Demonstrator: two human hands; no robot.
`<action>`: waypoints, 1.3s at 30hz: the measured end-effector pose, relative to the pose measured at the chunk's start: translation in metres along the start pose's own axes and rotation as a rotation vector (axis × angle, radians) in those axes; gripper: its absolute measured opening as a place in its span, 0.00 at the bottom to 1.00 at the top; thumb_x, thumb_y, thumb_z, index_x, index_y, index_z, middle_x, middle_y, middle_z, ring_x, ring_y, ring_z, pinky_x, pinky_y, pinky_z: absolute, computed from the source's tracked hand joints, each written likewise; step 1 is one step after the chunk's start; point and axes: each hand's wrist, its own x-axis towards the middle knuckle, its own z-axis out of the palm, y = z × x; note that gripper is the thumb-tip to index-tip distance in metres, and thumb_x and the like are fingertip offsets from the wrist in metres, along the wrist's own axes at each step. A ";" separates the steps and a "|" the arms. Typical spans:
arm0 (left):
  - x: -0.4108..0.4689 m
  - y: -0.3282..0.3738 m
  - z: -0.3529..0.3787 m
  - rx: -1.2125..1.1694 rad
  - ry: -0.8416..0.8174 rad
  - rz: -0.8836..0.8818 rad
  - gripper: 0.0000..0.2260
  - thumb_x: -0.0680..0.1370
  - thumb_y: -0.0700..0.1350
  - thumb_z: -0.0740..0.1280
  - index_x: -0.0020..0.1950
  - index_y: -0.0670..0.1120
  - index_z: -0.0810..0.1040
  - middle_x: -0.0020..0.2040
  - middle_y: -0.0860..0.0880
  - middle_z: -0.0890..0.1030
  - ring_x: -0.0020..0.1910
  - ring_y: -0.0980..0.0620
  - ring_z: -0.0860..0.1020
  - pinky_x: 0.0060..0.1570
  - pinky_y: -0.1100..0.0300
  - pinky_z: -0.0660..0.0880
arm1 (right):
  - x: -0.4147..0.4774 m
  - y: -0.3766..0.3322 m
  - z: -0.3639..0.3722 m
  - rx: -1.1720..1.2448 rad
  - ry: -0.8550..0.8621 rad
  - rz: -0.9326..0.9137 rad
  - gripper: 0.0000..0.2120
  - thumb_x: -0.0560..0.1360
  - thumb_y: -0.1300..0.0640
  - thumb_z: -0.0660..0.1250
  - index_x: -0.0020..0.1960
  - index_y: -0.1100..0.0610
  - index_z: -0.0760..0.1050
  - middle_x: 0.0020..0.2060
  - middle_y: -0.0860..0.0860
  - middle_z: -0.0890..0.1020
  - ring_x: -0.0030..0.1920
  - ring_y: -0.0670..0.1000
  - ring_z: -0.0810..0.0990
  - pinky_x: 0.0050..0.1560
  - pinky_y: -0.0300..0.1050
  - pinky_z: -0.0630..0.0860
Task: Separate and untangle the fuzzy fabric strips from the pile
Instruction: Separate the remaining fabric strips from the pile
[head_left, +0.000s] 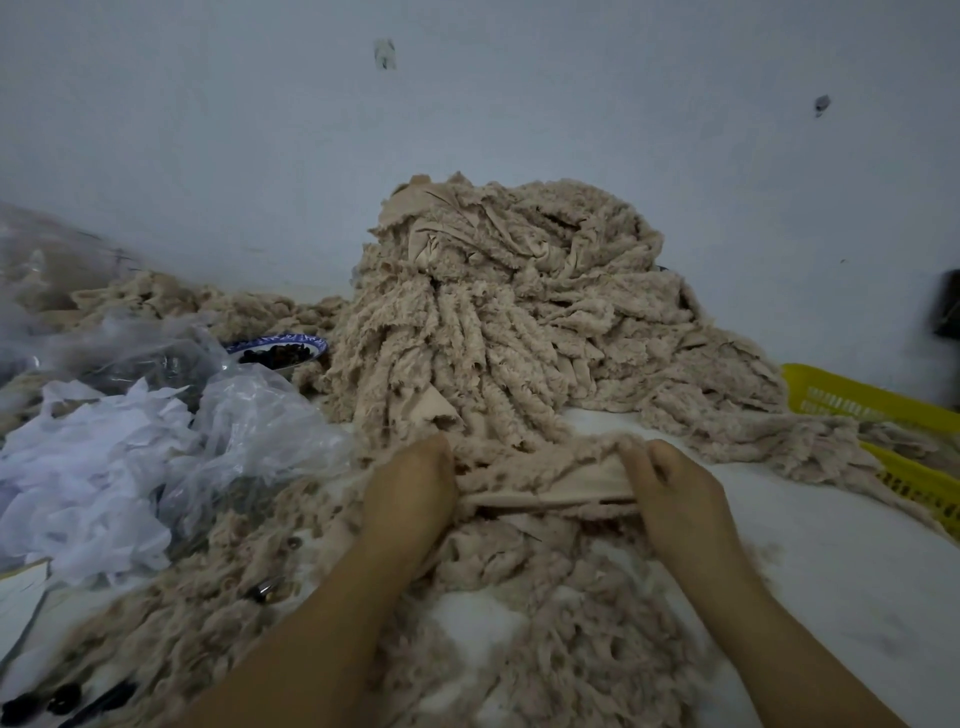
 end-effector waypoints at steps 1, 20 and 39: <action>-0.001 0.001 0.001 0.016 -0.031 0.004 0.10 0.81 0.38 0.57 0.41 0.45 0.71 0.35 0.48 0.73 0.38 0.45 0.75 0.40 0.51 0.73 | 0.000 0.000 -0.002 0.059 0.043 0.050 0.23 0.81 0.45 0.59 0.34 0.55 0.57 0.27 0.50 0.60 0.26 0.47 0.58 0.31 0.47 0.55; -0.011 0.030 0.008 -0.721 -0.147 -0.072 0.16 0.84 0.53 0.56 0.43 0.44 0.71 0.37 0.52 0.72 0.37 0.54 0.70 0.38 0.57 0.66 | 0.001 0.010 0.013 0.105 -0.014 0.059 0.23 0.82 0.45 0.57 0.34 0.56 0.59 0.27 0.50 0.61 0.25 0.46 0.61 0.27 0.41 0.55; -0.015 0.033 0.007 -0.126 -0.136 0.421 0.24 0.79 0.66 0.58 0.68 0.54 0.75 0.62 0.58 0.75 0.62 0.57 0.67 0.62 0.55 0.64 | 0.012 0.031 0.001 0.460 0.263 0.255 0.18 0.82 0.42 0.57 0.40 0.49 0.77 0.36 0.49 0.80 0.37 0.48 0.78 0.36 0.45 0.71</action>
